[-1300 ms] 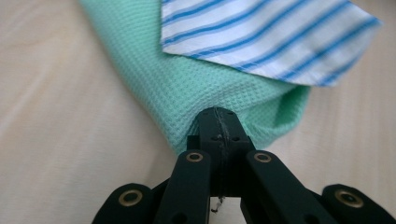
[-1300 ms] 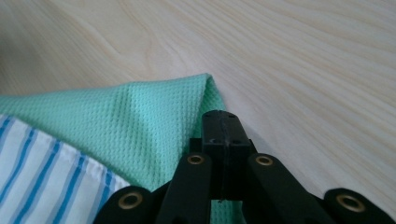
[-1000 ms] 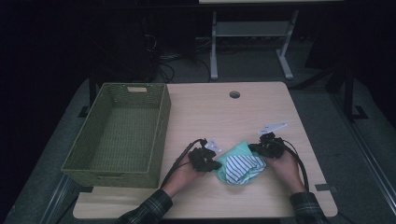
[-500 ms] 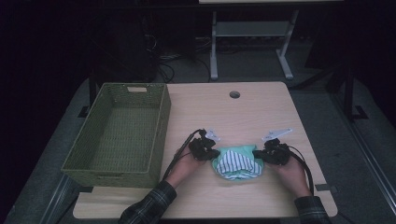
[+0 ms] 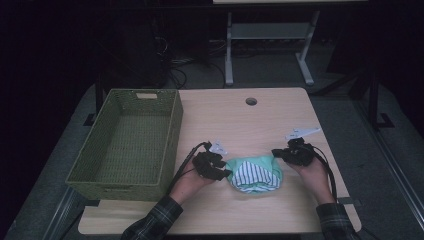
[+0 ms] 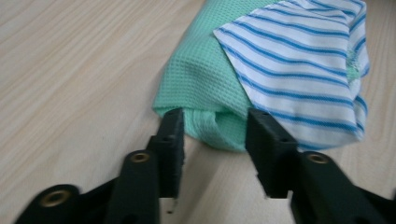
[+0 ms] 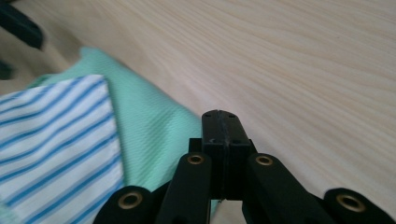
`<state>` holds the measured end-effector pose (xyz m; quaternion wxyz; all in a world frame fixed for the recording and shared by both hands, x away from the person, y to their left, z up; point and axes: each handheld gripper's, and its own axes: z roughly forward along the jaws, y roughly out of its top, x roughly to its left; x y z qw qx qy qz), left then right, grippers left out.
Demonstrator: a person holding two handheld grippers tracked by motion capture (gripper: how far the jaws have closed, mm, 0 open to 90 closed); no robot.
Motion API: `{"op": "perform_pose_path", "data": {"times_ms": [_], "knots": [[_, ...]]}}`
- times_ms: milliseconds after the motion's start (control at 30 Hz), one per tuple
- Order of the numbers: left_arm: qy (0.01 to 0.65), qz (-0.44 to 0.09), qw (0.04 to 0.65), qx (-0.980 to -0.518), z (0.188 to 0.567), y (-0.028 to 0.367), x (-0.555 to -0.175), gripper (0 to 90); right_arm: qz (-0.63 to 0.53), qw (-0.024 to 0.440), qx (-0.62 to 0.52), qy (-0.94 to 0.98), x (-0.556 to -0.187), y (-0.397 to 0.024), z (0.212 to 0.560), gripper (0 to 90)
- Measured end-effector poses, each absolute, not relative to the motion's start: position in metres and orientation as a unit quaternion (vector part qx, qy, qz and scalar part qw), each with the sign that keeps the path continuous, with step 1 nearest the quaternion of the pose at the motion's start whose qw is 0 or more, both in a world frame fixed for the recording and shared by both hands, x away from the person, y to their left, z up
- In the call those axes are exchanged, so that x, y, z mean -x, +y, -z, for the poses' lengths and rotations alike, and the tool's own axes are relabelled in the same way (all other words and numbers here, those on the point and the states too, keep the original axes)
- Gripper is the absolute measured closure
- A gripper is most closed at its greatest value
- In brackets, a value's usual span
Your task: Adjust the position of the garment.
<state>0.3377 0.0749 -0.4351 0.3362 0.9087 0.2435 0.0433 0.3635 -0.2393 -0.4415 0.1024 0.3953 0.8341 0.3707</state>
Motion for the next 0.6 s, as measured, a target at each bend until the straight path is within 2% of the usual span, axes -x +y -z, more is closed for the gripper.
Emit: {"op": "perform_pose_path", "data": {"times_ms": [200,433,600], "knots": [[0.248,-0.039,0.335,-0.908,0.438,0.081,-0.33,35.9,-0.363,0.104,-0.398,0.836,-0.382,-0.234,0.448,89.9],[0.258,-0.038,0.329,-0.908,0.443,0.084,-0.329,18.2,-0.351,0.098,-0.383,0.849,-0.388,-0.229,0.456,89.9],[0.253,-0.036,0.328,-0.909,0.444,0.086,-0.327,15.1,-0.353,0.095,-0.381,0.849,-0.383,-0.233,0.46,89.8]]}}
